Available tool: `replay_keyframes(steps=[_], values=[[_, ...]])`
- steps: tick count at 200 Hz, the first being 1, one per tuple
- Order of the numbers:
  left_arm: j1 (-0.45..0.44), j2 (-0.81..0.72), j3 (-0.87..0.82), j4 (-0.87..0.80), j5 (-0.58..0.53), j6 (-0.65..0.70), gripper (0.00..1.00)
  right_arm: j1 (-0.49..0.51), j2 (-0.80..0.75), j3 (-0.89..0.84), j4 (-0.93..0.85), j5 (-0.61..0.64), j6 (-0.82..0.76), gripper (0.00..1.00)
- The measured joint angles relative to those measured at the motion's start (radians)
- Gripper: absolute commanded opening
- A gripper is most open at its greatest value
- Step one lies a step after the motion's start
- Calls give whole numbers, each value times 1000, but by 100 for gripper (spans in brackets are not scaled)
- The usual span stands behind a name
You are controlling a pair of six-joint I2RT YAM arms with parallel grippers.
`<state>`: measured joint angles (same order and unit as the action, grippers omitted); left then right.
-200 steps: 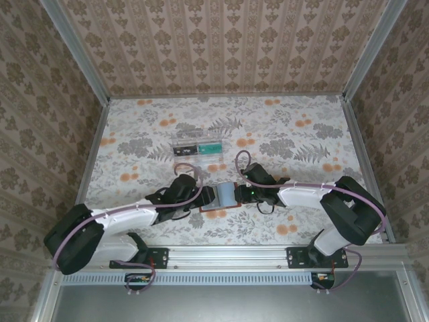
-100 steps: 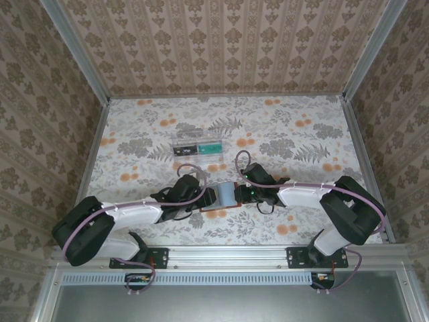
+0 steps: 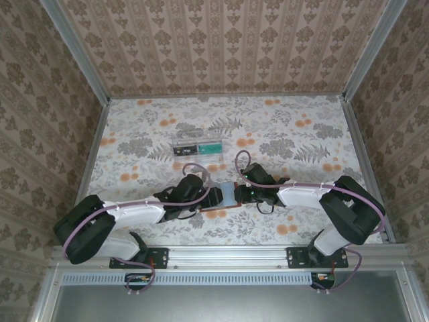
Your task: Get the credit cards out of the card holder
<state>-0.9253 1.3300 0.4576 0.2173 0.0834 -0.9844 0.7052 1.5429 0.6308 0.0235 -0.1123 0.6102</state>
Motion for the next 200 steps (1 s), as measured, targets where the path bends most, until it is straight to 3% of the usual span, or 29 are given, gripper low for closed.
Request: replay_keyframes(steps=[126,200], values=[[-69,130,160,40,45,38,74,-9,-63,-50,2,54,45,31],[-41,-8,79,21,16,39,74,-38,-201,-65,-90,108,38,31]])
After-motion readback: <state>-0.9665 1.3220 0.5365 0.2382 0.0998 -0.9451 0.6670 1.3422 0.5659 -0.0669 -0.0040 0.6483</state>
